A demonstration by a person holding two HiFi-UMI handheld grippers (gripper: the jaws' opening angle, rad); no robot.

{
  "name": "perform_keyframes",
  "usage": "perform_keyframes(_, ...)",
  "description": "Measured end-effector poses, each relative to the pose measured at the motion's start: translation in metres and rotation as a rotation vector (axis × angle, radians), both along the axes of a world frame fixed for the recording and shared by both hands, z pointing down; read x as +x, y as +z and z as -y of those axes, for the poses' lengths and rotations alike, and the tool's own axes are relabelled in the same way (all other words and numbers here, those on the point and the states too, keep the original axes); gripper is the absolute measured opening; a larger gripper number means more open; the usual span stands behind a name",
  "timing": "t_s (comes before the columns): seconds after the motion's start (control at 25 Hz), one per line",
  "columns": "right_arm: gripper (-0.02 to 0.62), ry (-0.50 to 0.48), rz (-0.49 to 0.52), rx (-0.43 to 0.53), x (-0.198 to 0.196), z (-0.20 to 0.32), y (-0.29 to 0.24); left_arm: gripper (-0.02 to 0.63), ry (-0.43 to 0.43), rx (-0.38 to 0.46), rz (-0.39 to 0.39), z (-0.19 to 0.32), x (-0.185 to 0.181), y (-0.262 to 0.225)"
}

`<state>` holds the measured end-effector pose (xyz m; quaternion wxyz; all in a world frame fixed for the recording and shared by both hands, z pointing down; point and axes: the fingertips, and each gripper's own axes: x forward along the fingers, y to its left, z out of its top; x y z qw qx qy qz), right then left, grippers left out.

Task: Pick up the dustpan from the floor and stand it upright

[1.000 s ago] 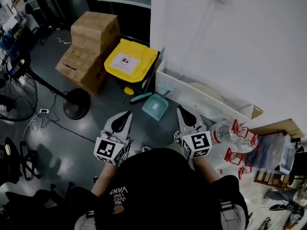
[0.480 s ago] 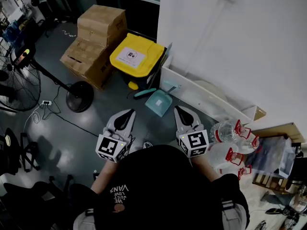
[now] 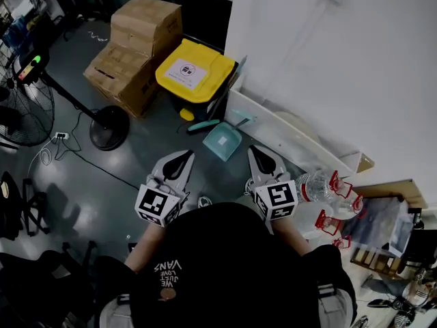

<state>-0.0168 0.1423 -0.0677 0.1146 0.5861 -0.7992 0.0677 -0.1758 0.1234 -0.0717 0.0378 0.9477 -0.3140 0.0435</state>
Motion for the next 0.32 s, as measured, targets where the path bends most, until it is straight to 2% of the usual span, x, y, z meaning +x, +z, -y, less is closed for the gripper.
perform_keyframes(0.32, 0.000, -0.007, 0.000, -0.020, -0.0036, 0.0026, 0.0025, 0.052, 0.014, -0.016, 0.001, -0.0019, 0.0017, 0.0024)
